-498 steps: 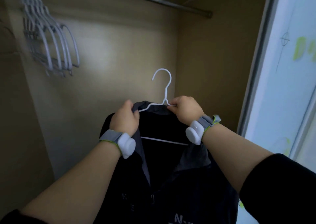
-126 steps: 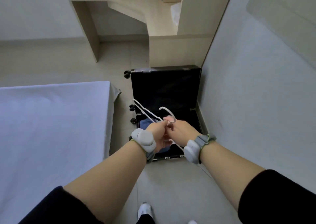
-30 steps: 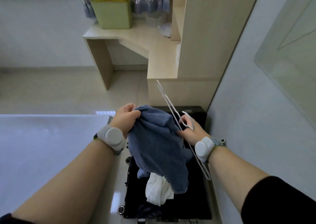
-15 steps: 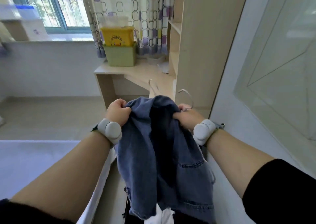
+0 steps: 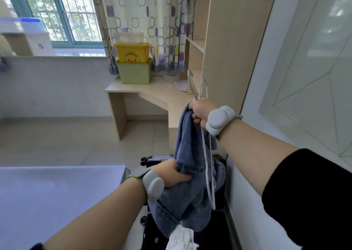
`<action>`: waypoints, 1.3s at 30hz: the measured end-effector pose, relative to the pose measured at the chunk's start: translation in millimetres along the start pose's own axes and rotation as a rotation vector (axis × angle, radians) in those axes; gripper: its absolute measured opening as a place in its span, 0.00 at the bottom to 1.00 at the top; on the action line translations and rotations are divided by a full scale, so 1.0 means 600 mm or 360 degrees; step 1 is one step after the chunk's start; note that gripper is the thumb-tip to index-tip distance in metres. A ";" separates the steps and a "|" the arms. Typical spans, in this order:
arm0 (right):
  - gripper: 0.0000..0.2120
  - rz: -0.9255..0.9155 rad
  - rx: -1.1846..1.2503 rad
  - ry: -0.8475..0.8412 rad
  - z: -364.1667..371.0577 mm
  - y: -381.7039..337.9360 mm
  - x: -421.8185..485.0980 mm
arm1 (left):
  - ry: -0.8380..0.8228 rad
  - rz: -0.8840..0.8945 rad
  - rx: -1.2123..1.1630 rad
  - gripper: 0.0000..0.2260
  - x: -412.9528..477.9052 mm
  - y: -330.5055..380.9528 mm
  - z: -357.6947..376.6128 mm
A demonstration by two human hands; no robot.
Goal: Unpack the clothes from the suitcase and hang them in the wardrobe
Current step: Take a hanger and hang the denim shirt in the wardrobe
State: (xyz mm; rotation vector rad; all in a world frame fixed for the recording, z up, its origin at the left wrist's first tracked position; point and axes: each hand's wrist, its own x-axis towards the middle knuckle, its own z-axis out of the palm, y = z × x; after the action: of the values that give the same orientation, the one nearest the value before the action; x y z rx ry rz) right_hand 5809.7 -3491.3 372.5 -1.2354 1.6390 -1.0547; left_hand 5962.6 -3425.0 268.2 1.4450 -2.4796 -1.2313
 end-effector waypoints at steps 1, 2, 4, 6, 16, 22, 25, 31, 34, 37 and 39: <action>0.12 -0.0011 -0.0041 -0.0013 0.006 -0.002 -0.003 | 0.0102 -0.0040 0.0083 0.15 -0.001 0.003 -0.008; 0.11 -0.0029 -0.0078 -0.0014 0.010 -0.003 -0.004 | 0.0202 -0.0060 0.0032 0.15 -0.001 0.006 -0.017; 0.11 -0.0067 -0.0191 -0.0014 0.013 -0.005 -0.006 | 0.0424 -0.0111 -0.0423 0.13 -0.001 0.005 -0.042; 0.14 -0.0097 -0.0361 -0.0007 0.012 -0.002 -0.008 | 0.0611 -0.0218 -0.0917 0.12 0.006 0.000 -0.068; 0.15 -0.0314 -0.0709 -0.0636 0.043 0.057 -0.087 | 0.0659 -0.0359 -0.1702 0.06 0.022 -0.045 -0.118; 0.22 -0.0287 -0.0878 -0.0769 0.074 0.062 -0.080 | 0.0529 -0.0563 -0.1751 0.16 0.089 -0.140 -0.153; 0.19 -0.0389 -0.0724 -0.0725 0.098 0.045 -0.089 | 0.0703 -0.0534 -0.1911 0.07 0.015 -0.102 -0.174; 0.20 -0.0699 -0.1004 -0.0591 0.152 0.052 -0.072 | 0.0962 -0.0442 -0.1919 0.12 -0.015 -0.129 -0.201; 0.07 -0.0745 -0.0897 -0.0512 0.167 0.050 -0.062 | 0.0958 -0.0495 -0.2048 0.09 -0.030 -0.139 -0.206; 0.02 -0.0572 -0.0502 -0.0373 0.178 0.030 -0.043 | 0.0626 -0.0234 -0.2347 0.21 -0.050 -0.127 -0.203; 0.02 -0.0435 -0.0231 -0.0255 0.181 0.004 -0.036 | 0.0373 -0.0051 -0.2288 0.29 -0.061 -0.123 -0.196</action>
State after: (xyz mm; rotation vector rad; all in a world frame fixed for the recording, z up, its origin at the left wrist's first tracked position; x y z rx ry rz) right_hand 5914.9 -3485.5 337.8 -1.6331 1.4730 -0.9821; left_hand 6081.6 -3489.8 315.2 0.9987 -0.8275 -1.9475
